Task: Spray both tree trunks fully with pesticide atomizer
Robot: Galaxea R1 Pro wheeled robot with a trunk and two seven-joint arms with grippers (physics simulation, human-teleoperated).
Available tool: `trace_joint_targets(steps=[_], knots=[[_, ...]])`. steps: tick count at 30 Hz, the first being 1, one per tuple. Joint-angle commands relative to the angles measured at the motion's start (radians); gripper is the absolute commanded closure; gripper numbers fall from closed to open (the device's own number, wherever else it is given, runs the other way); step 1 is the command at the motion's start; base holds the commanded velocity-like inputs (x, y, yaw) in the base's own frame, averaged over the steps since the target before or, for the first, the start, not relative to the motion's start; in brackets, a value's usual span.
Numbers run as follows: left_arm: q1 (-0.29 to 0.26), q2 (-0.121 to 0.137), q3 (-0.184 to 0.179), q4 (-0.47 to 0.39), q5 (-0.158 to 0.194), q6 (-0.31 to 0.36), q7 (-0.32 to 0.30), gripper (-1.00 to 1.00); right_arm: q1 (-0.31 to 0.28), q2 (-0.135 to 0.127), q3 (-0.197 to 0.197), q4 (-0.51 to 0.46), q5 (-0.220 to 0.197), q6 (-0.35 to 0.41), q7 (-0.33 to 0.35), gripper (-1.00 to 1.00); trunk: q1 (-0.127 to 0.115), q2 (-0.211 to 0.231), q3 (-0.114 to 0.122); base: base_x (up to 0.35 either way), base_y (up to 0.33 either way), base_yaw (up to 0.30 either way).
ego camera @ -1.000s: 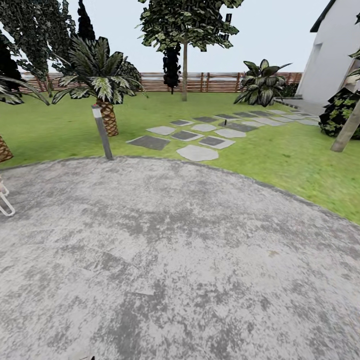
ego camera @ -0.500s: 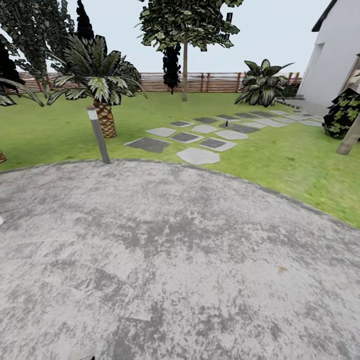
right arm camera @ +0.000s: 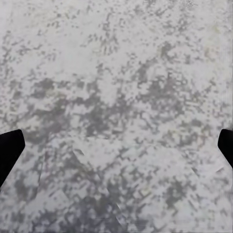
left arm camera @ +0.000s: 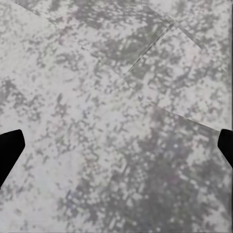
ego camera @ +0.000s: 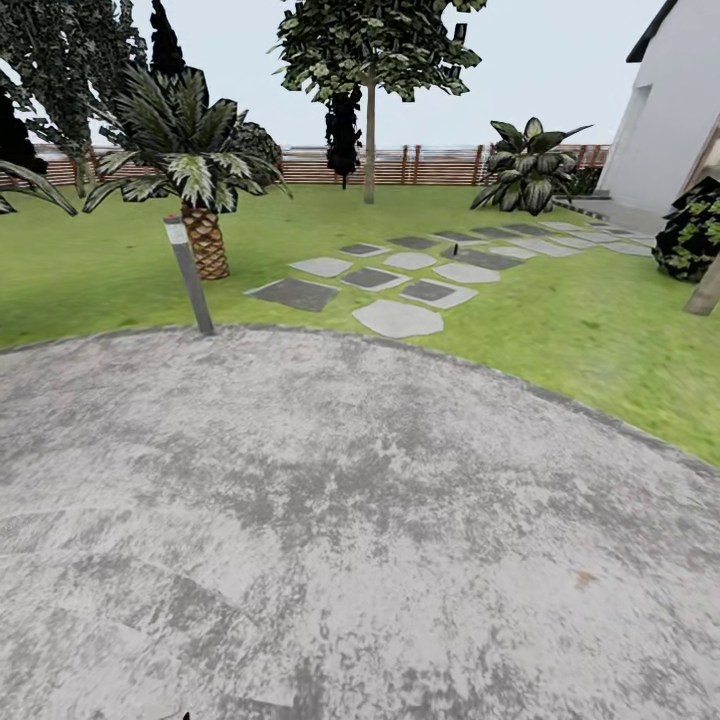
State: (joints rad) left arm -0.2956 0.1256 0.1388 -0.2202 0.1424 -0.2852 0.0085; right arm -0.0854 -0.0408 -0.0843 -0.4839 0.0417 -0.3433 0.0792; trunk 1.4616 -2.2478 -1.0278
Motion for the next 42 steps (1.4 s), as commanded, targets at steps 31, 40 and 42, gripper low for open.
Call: trace_joint_targets(steps=[31,40,42], knots=[[-0.001,0.0,-0.004,0.001,0.009,-0.003,0.001,-1.0,-0.001,0.001,-0.008,0.002,0.006,-0.003,0.008,-1.0,0.0,0.0,-0.001,0.339,0.0,0.0],[-0.001,0.0,-0.004,0.001,0.009,-0.003,0.001,-1.0,-0.001,0.001,-0.008,0.002,0.006,-0.003,0.008,-1.0,0.0,0.0,-0.001,0.339,0.0,0.0],[-0.001,0.0,-0.004,0.001,0.008,-0.003,0.001,-1.0,-0.001,0.001,-0.008,0.002,0.006,-0.003,0.008,-1.0,0.0,0.0,-0.001,0.339,0.0,0.0]])
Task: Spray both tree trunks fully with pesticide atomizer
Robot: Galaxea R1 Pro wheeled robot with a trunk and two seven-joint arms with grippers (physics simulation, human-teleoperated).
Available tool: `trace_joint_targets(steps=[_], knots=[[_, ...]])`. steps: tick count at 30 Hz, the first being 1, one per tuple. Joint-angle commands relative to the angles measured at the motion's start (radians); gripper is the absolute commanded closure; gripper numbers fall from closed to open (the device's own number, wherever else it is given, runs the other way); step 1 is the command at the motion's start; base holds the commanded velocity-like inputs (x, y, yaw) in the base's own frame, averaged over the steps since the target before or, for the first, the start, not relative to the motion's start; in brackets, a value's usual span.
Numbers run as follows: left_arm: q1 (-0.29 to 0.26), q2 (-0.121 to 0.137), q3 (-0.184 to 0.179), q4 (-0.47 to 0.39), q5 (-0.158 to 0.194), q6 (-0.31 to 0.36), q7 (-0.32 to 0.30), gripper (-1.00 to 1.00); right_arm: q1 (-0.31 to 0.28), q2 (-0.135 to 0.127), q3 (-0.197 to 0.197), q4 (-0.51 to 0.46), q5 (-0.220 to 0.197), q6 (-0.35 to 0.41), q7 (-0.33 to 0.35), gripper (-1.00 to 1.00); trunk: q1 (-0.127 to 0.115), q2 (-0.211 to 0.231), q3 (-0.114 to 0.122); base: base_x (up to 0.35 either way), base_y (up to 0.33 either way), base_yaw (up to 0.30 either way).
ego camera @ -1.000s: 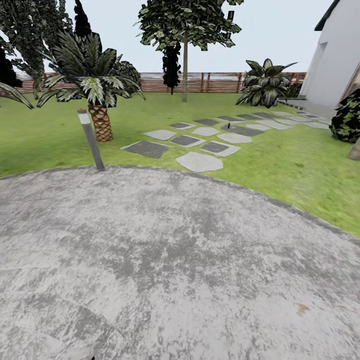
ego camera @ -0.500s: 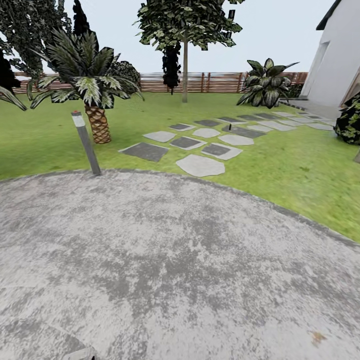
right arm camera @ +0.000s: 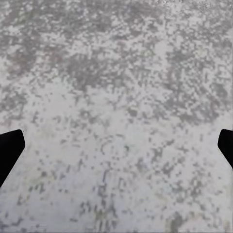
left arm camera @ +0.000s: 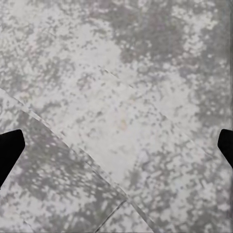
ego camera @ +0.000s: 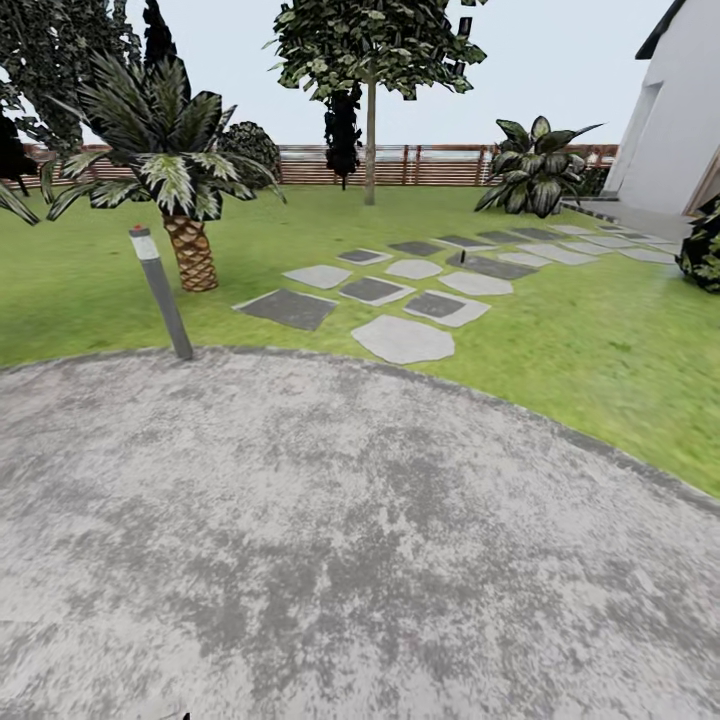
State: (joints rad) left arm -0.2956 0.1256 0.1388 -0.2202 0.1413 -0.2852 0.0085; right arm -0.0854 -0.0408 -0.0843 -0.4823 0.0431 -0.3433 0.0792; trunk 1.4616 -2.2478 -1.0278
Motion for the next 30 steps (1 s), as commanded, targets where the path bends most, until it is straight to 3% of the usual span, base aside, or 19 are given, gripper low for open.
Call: trace_joint_targets(steps=[1,16,30], knots=[[-0.001,0.0,-0.004,0.001,0.009,-0.003,0.001,-1.0,-0.001,0.001,-0.008,0.001,0.004,-0.003,0.008,-1.0,0.0,0.0,-0.001,0.339,0.0,0.0],[-0.001,0.003,-0.004,0.001,0.011,-0.003,0.001,-1.0,-0.001,0.001,-0.008,0.0,0.003,-0.003,0.007,-1.0,0.0,0.0,-0.001,0.339,0.0,-0.008],[-0.001,0.003,-0.003,0.001,0.011,-0.003,0.001,-1.0,-0.001,0.001,-0.008,0.0,0.003,-0.003,0.007,-1.0,0.0,0.0,-0.001,0.339,0.0,-0.154]])
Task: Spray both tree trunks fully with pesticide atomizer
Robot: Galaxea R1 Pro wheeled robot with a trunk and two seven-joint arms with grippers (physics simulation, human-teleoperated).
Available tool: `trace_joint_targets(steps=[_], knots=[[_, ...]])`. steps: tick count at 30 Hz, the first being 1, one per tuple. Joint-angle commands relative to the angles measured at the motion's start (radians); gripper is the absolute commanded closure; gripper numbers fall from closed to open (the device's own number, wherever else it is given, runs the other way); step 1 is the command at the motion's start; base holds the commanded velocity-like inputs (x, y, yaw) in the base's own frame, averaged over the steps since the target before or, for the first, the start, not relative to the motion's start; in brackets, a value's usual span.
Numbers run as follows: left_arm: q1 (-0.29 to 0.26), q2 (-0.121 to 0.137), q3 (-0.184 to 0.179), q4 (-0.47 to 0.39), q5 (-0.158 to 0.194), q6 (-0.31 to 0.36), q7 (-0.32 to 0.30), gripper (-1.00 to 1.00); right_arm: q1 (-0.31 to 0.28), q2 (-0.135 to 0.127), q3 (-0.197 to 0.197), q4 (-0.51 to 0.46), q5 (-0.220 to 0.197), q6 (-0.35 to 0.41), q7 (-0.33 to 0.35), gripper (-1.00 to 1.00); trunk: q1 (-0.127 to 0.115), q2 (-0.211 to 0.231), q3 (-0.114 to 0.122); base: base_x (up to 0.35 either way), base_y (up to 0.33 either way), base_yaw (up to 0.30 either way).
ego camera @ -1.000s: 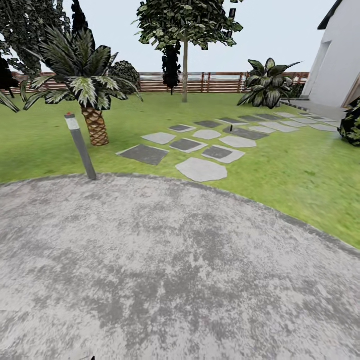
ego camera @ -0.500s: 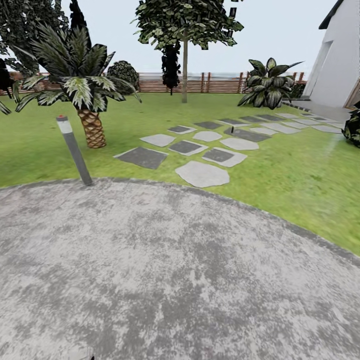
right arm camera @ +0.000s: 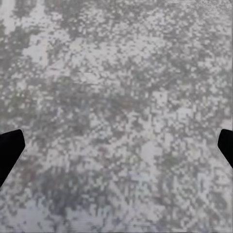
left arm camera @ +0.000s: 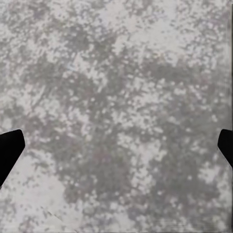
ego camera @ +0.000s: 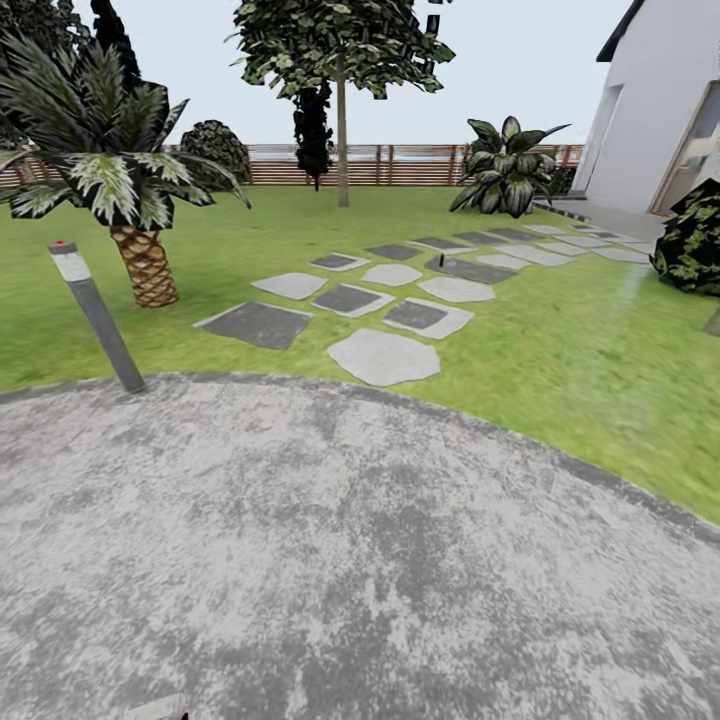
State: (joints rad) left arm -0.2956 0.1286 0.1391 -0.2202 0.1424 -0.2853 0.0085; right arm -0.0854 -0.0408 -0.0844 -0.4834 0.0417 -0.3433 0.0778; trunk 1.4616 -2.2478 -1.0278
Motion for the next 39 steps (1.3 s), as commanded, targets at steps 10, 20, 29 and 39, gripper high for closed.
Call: trace_joint_targets(steps=[10,20,29,39], knots=[[0.0,0.0,-0.004,0.001,0.01,-0.003,0.001,-1.0,-0.001,0.001,-0.009,0.001,0.004,-0.003,0.008,-1.0,0.0,0.0,-0.001,0.339,0.0,-0.005],[0.0,-0.001,-0.004,0.001,0.008,-0.003,0.001,-1.0,-0.001,0.001,-0.008,0.002,0.004,-0.003,0.008,-1.0,0.0,0.0,-0.001,0.339,0.0,0.0],[0.0,-0.001,-0.004,0.001,0.008,-0.003,0.001,-1.0,-0.001,0.001,-0.01,0.0,0.004,-0.003,0.007,-1.0,0.0,0.0,-0.001,0.339,0.0,0.0],[0.0,-0.001,-0.005,0.001,0.008,-0.003,0.001,-1.0,-0.001,0.001,-0.011,0.0,0.004,-0.003,0.007,-1.0,0.0,0.0,-0.001,0.339,0.0,0.0]])
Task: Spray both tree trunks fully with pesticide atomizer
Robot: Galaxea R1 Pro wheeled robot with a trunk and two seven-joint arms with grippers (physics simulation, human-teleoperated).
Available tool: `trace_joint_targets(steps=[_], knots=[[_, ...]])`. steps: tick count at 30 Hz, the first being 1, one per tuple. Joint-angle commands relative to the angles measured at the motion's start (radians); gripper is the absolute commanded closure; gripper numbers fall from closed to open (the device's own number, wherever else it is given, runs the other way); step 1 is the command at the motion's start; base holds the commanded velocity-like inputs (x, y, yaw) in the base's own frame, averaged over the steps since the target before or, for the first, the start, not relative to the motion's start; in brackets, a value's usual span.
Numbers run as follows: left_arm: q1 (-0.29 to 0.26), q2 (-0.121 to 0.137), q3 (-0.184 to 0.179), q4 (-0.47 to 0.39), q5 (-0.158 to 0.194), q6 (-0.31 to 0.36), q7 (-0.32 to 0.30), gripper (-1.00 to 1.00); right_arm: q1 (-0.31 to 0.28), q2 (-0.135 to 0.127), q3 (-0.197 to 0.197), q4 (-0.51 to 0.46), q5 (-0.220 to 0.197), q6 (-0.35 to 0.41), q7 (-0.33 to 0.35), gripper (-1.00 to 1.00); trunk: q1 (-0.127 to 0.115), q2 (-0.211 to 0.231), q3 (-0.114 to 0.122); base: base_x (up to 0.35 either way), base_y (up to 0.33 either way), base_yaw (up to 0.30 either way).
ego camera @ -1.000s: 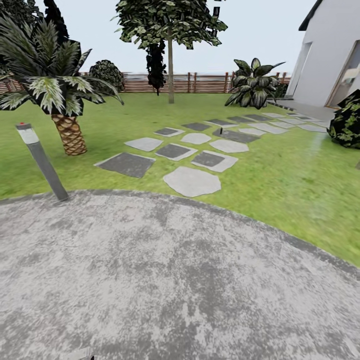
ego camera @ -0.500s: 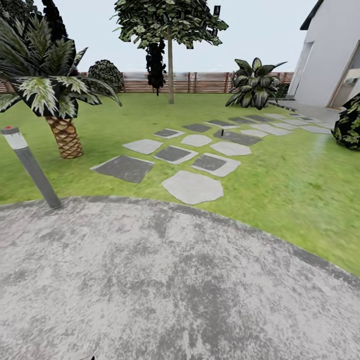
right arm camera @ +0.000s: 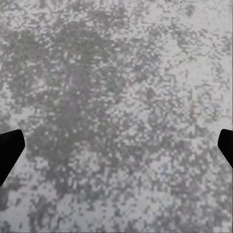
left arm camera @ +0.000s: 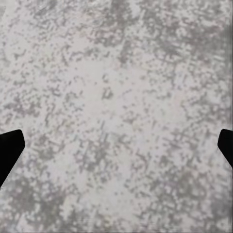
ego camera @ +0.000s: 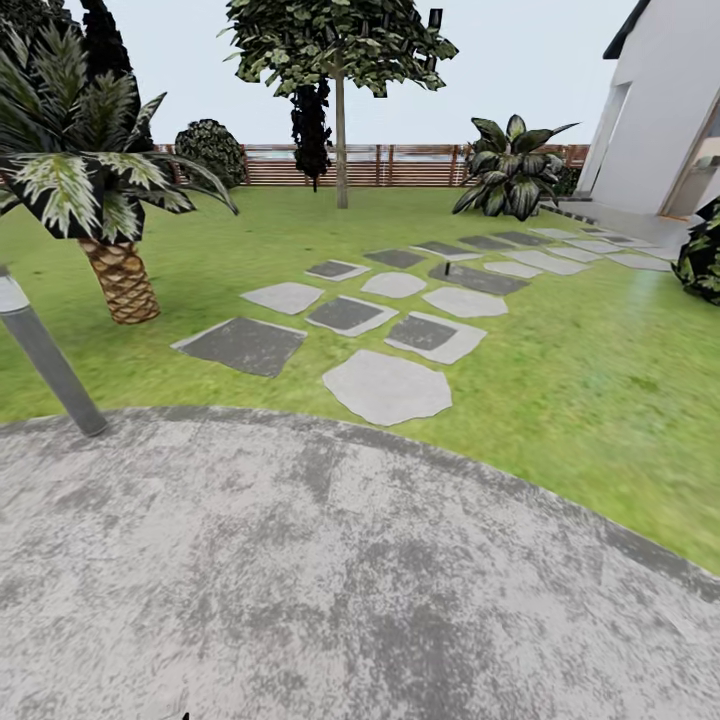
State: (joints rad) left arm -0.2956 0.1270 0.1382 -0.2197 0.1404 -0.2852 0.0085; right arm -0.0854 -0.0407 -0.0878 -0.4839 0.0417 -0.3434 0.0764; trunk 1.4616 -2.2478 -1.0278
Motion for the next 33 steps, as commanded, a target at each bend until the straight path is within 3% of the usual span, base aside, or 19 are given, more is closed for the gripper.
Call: trace_joint_targets(steps=[1,15,26,33], knots=[[0.0,0.001,-0.004,0.001,0.01,-0.003,0.001,-1.0,-0.001,0.001,-0.007,0.001,0.004,-0.003,0.008,-1.0,0.0,0.0,-0.001,0.339,0.0,0.0],[0.0,0.002,-0.003,0.0,0.011,-0.004,0.001,-1.0,-0.001,0.001,-0.006,-0.001,0.004,-0.004,0.008,-1.0,0.0,0.0,-0.001,0.339,0.0,-0.006],[0.0,0.005,-0.002,0.0,0.011,-0.004,0.001,-1.0,-0.001,0.001,-0.006,0.001,0.004,-0.004,0.008,-1.0,0.0,0.0,-0.001,0.339,0.0,-0.236],[0.0,0.005,-0.002,0.0,0.011,-0.004,0.001,-1.0,-0.001,0.001,-0.006,0.001,0.004,-0.003,0.008,-1.0,0.0,0.0,-0.001,0.339,0.0,-0.038]])
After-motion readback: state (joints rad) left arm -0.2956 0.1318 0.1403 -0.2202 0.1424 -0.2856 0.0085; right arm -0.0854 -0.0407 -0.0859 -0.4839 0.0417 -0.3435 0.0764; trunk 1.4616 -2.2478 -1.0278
